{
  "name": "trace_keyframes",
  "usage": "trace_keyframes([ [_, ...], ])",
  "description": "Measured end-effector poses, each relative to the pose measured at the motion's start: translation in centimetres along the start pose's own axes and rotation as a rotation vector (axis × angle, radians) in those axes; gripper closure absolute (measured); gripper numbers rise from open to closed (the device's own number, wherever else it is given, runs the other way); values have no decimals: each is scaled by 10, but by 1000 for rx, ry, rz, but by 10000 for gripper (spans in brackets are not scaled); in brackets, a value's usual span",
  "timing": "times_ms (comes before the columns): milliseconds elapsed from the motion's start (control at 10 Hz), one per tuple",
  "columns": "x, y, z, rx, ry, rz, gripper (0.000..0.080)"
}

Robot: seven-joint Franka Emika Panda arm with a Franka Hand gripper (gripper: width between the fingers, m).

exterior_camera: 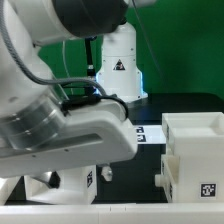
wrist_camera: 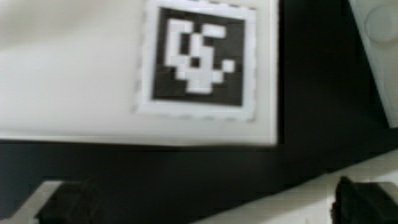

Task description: Assemble drawer

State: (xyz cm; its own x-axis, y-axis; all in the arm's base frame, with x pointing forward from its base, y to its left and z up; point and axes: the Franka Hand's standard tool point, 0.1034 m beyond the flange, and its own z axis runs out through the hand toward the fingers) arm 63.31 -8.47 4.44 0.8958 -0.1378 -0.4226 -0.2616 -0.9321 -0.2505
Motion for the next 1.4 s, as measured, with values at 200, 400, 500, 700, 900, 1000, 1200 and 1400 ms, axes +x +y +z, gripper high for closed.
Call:
trace_keyframes([
  [200, -14, -3, 8, -3, -18, 1, 150],
  [400, -14, -3, 8, -3, -18, 0, 271],
  [500, -14, -3, 8, -3, -19, 0, 271],
  [700, -14, -3, 9, -3, -19, -1, 545],
  [900, -15, -3, 7, -5, -18, -1, 730],
  [1000, -15, -3, 6, -5, -16, -1, 735],
  [1200, -13, -2, 4, -10, -2, -8, 735],
  [1400, -25, -1, -4, -21, 52, -22, 735],
])
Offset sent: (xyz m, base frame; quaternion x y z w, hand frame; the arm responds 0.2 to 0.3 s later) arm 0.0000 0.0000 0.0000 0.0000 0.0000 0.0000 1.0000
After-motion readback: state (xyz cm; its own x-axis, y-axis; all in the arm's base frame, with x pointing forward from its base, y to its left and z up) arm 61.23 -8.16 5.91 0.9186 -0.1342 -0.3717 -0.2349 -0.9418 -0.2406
